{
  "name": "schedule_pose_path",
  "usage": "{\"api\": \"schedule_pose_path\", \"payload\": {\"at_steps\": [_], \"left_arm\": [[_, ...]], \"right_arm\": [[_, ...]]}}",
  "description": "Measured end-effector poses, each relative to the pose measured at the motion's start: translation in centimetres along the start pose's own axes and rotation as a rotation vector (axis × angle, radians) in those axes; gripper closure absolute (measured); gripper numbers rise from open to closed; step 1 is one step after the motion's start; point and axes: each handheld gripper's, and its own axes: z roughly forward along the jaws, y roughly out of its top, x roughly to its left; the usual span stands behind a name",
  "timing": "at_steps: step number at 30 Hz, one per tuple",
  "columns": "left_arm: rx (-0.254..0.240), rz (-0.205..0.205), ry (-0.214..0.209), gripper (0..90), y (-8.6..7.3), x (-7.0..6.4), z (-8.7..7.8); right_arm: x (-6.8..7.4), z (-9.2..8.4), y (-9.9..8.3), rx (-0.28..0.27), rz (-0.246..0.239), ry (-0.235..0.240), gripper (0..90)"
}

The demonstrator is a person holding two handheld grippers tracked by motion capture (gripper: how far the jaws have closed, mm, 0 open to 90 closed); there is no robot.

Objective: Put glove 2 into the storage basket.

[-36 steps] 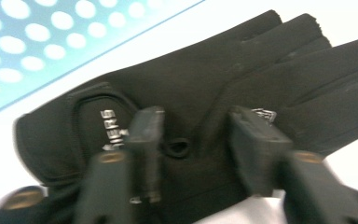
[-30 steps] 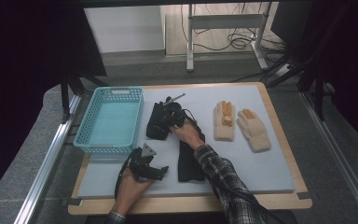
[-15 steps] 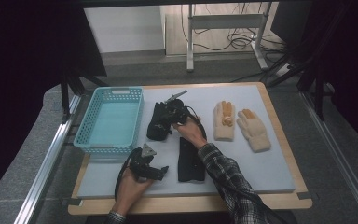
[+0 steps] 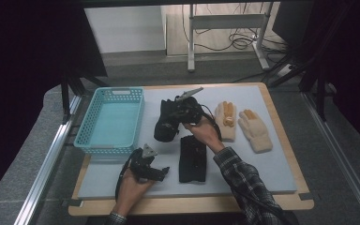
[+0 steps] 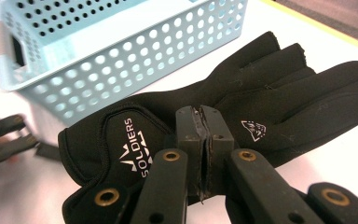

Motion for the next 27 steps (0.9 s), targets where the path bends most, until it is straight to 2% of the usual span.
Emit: {"api": "schedule_pose_path", "payload": {"at_steps": [3,9,17,22,27], "left_arm": [[0.001,0.001,-0.001,2.3,0.0,0.0,0.0],[0.002,0.002,0.000,2.3,0.0,0.0,0.0],[0.000,-0.002,0.001,2.3,0.0,0.0,0.0],[-0.001,-0.004,0.001,2.4,0.0,0.0,0.0],[-0.001,-0.002,0.003,2.4,0.0,0.0,0.0]], "right_arm": [[0.3,-1.8,-0.7,-0.013,0.001,0.005,86.5],[1.4,-6.0,-3.2,-0.026,-0.028,0.011,86.5],[3.3,-10.0,-6.7,-0.014,-0.073,0.020,86.4],[4.7,-10.6,-8.6,0.012,-0.093,0.039,86.4],[4.7,-9.3,-9.9,0.035,-0.079,0.055,86.4]]}}
